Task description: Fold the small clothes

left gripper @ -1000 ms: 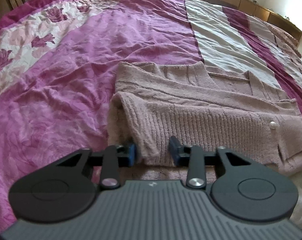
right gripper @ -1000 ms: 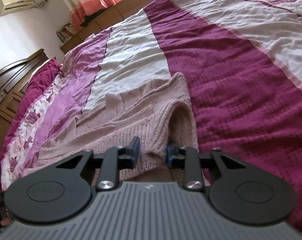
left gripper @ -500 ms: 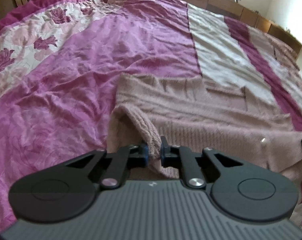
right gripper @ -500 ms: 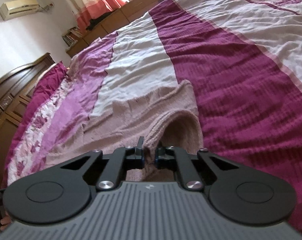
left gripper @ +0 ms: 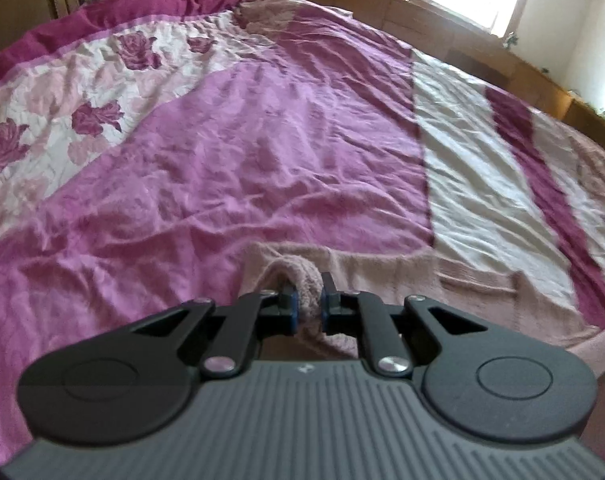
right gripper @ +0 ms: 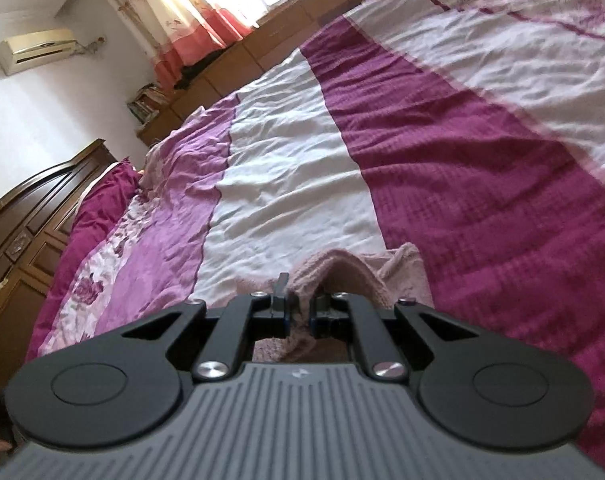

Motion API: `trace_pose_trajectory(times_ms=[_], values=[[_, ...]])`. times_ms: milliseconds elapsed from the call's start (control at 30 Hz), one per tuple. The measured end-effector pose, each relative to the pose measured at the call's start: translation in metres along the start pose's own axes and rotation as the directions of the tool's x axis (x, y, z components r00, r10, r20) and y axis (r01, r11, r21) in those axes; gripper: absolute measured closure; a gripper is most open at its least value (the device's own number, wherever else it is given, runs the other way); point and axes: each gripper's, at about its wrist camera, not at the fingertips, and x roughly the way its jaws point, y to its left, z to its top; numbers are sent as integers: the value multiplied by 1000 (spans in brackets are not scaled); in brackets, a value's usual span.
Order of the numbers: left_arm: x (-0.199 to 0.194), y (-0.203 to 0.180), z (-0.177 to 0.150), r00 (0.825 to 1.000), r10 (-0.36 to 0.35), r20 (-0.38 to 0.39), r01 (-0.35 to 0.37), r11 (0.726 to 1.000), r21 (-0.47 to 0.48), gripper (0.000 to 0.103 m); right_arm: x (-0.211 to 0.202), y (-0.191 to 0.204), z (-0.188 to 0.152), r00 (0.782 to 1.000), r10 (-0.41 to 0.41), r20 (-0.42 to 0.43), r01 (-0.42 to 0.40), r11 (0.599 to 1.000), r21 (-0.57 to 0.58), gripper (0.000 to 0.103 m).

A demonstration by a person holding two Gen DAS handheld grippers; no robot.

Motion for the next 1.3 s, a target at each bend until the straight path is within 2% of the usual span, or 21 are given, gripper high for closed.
trace_pose_trajectory(times_ms=[233,467,533,600,667,733,800,1033,1300], values=[[52,-8,-7,996,69,-54,-66,996,55,91,48,-7,-6,994,-92,-52,92,996,-5,95],[60,-2,-9,998,41,-47,-38,998,49,88,62,-18,-3,994,-81,-76,84,996,36,92],[57,-1,-6,998,26,-49,-24,999,38,87,61,-18,-1,995,-70,-76,73,996,41,84],[50,0,-5,999,15,-35,-14,999,32,82,57,-15,-1,996,-67,-66,70,996,46,78],[44,-1,-2,1000,21,-14,-21,999,40,70,50,-12,-1,996,-74,-45,76,996,38,67],[35,-2,0,999,28,16,-29,998,53,64,42,-7,-1,995,-99,-7,100,995,17,53],[28,-4,2,999,22,27,-24,998,66,63,35,-3,-2,993,-118,23,118,993,-11,50],[11,-10,-6,1000,12,27,-16,991,133,63,12,1,-11,990,-130,51,134,989,-68,49],[6,-13,-30,998,43,-47,-34,982,184,63,0,18,-45,987,-160,7,158,962,-222,49]])
